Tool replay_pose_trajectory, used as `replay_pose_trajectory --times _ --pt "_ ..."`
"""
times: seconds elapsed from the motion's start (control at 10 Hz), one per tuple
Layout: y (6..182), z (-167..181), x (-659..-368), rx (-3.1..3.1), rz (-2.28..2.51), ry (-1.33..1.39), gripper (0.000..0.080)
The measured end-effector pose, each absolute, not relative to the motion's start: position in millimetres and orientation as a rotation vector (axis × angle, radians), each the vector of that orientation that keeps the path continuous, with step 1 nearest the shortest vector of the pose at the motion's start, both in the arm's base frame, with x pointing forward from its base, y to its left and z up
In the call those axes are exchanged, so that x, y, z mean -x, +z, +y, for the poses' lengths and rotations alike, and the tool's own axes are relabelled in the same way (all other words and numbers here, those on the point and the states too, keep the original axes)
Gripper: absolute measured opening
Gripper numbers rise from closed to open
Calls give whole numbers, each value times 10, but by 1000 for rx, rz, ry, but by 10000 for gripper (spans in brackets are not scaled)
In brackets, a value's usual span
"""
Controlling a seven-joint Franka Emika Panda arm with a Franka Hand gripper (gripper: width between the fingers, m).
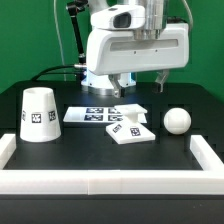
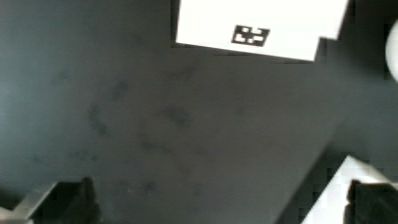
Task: Assemble lamp
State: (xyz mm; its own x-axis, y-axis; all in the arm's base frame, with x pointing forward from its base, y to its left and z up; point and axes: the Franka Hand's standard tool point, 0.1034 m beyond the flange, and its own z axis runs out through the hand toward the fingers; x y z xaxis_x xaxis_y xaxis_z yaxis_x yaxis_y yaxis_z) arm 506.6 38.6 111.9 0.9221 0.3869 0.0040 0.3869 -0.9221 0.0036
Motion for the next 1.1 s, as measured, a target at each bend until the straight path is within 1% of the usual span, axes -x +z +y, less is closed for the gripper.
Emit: replay_pose_trajectory --times 0.3,0.5,0.6,0.8,1.1 --pt "1111 388 -5056 -3109 437 4 700" --pt "1030 305 -4941 -3111 483 17 700" --pt "958 264 -4796 -3109 509 16 700" --pt "858 248 -4615 -3111 531 -14 700" --pt "845 247 -4601 -3111 532 -20 700"
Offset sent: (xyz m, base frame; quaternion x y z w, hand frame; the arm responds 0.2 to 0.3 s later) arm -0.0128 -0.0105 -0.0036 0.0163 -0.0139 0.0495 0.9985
